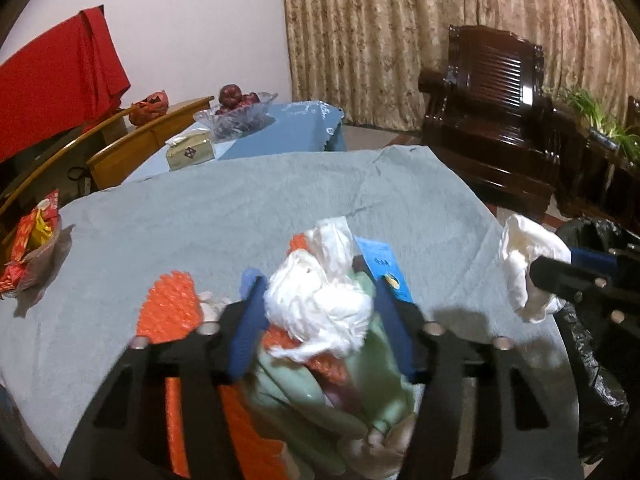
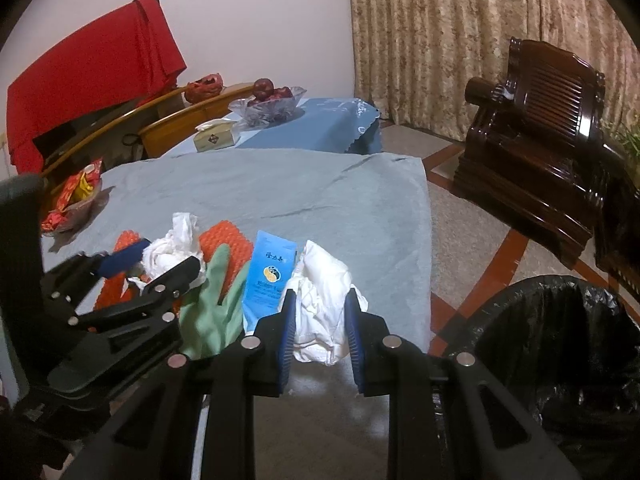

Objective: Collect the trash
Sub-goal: 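Move the right gripper to the white tissue and close on it, then carry the white tissue over the black bin and open the right gripper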

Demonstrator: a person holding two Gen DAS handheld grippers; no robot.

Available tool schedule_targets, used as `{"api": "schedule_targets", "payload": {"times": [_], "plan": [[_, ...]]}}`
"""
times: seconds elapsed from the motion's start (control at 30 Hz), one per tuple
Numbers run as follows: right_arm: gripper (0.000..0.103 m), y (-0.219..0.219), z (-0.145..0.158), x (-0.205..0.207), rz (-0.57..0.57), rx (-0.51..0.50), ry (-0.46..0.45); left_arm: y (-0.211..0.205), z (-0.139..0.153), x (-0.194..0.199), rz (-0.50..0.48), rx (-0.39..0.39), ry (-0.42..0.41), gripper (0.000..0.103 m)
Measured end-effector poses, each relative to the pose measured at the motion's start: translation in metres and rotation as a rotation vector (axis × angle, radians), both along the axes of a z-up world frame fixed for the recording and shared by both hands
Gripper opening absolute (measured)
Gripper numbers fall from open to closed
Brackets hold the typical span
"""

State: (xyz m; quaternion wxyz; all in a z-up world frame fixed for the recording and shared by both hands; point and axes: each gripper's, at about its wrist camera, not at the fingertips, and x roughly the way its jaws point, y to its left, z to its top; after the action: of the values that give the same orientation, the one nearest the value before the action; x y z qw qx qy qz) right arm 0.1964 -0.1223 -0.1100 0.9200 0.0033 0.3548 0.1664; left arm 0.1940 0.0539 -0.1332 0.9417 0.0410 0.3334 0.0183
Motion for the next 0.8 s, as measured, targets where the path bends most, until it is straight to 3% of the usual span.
{"api": "schedule_targets", "payload": {"times": [0.13,0.27,0.53,0.8], "plan": [[0.024,-0.003,0.003,-0.003,-0.004,0.012,-0.006,-0.001,0.004,-0.008,-0.003,-0.001,-0.030,0.034],[0.024,-0.006,0.011,-0.011,-0.004,0.026,-0.028,-0.002,0.015,-0.018,-0.015,-0.015,-0.056,0.030],[0.024,-0.034,0.041,-0.035,-0.044,0.055,-0.094,-0.022,0.052,-0.039,-0.074,-0.068,-0.115,0.030],[0.024,-0.103,0.058,-0.068,-0.185,0.033,-0.122,-0.089,0.067,-0.051,-0.226,-0.112,-0.123,0.030]]}}
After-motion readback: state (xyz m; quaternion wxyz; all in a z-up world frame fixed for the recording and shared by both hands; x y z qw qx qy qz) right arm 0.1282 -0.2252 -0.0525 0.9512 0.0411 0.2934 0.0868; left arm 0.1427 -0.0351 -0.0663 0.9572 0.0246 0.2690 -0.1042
